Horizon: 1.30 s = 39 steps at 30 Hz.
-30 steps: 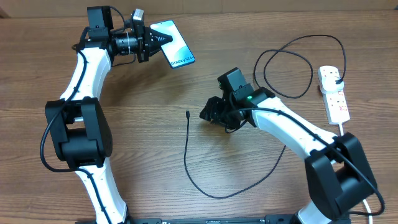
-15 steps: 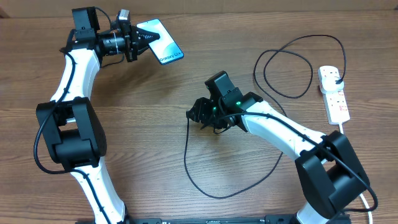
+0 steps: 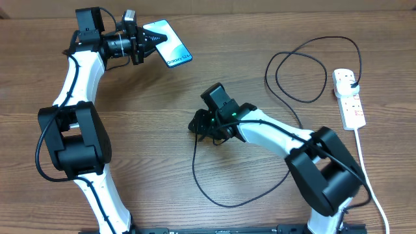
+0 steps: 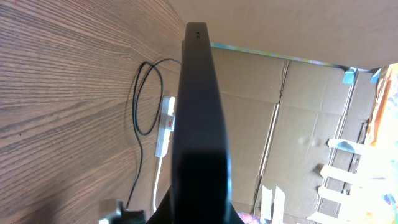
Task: Plug charger to phone and switch on socket
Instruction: 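Release the phone from the right gripper and move to the cable end, then grasp the black USB-C cable plug with the right gripper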
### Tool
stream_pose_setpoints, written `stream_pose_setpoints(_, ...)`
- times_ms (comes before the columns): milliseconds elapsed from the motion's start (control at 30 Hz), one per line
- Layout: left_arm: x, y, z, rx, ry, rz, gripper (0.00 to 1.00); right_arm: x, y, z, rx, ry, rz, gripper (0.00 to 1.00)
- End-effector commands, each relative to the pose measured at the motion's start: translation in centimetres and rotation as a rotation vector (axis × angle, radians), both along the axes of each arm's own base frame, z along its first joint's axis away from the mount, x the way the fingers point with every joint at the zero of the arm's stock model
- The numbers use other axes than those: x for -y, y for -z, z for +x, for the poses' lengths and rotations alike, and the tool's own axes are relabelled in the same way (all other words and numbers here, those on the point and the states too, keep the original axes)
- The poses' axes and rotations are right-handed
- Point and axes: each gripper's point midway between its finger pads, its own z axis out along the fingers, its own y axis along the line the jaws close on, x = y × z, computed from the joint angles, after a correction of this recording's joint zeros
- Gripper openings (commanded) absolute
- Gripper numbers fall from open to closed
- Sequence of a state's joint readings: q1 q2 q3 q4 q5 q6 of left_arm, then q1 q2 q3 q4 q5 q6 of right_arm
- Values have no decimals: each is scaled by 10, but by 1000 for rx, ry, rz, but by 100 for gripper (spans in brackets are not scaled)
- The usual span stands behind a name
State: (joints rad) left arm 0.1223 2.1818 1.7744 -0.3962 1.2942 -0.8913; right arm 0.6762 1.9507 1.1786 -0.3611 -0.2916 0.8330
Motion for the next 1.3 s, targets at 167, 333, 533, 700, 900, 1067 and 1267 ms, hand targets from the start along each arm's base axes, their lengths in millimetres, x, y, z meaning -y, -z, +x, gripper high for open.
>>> stream_pose_setpoints(167,0,-11,-3,33,27,-25,4,-13,18,3,-17,-12,27,46)
stream_pose_setpoints(333,0,-11,-3,34,28,-25,4,-11,23,1,-28,-10,11,45)
stream_pose_setpoints(533,1,-12,-4,41,37,-31,4,-8,46,-7,-89,4,-14,42)
stream_pose_setpoints(700,1,-13,-5,42,41,-35,4,-8,47,-6,-88,5,-17,25)
stream_pose_setpoints(900,2,-14,-6,43,48,-42,4,-9,40,-5,-116,-4,33,4)
stream_pose_setpoints(1067,4,-20,-11,56,80,-71,4,-2,2,12,-92,-36,157,4)
stream_pose_setpoints(1267,9,-35,-27,152,183,-144,4,12,-98,27,115,-192,360,4)
